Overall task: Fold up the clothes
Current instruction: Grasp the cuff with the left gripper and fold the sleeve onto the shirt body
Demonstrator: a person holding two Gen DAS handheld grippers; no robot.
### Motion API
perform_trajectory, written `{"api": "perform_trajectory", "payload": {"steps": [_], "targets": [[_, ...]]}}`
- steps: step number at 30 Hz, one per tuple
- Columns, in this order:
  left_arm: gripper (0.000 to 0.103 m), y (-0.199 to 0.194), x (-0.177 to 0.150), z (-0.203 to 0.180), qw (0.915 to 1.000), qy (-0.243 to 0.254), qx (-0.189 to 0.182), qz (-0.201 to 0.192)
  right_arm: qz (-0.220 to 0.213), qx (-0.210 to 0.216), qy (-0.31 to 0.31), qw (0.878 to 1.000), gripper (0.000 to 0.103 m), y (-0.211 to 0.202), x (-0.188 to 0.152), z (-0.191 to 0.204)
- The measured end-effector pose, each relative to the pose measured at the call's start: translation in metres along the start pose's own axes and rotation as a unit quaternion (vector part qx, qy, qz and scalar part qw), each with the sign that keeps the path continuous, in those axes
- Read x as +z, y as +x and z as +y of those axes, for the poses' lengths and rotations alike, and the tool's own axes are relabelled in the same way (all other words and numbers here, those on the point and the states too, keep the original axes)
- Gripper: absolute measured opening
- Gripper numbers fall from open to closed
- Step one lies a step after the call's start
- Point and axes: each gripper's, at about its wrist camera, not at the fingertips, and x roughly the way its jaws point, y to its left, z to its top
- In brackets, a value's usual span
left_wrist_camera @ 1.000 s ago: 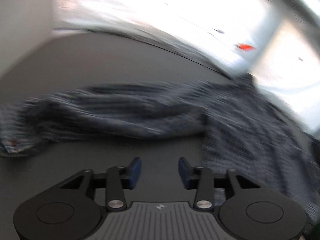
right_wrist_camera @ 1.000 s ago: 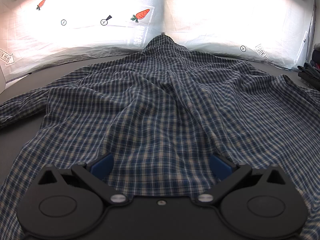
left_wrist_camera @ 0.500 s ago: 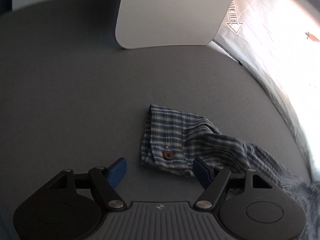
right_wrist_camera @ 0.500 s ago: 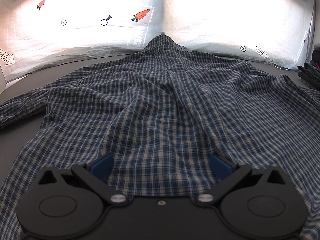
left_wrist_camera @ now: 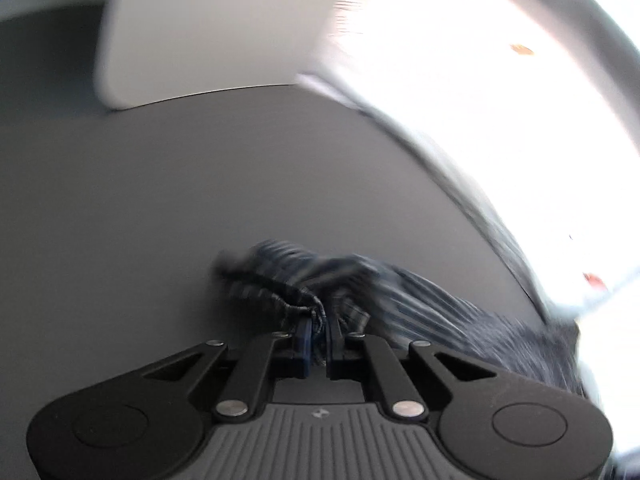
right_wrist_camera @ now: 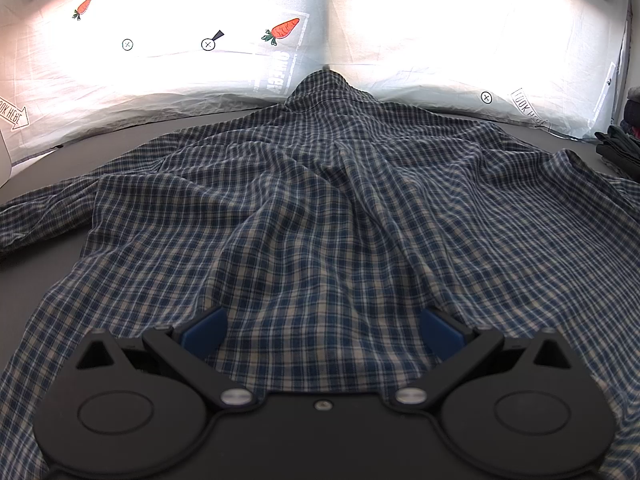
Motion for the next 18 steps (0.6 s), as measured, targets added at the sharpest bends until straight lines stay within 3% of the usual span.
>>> {"api": "perform_trajectory", "payload": {"steps": [5,9,11,15,18], "targets": [[0.006,0.008,-0.023,-0.063,0.9921,0.106,-0.062,0.026,0.0,0.0,0.0,1.0,0.103,0.0,0.0,0.0],[0.006,0.02,-0.049,-0.105,0.9776,0.157,-0.119,0.074,0.0,0.0,0.0,1.0,0.103,0.0,0.0,0.0],[0.006,0.029,-0.065,-0.123,0.9656,0.191,-0.145,0.1,0.0,0.001,0.0,1.0,0.103,0.0,0.0,0.0],[0.008,0.039,-0.103,-0.151,0.9388,0.268,-0.159,0.146,0.0,0.001,0.0,1.0,0.103,0.0,0.0,0.0],[0.013,0.04,-0.115,-0.153,0.9324,0.287,-0.151,0.159,0.001,0.003,-0.001,1.0,0.103,-0.002,0.002,0.002]]}}
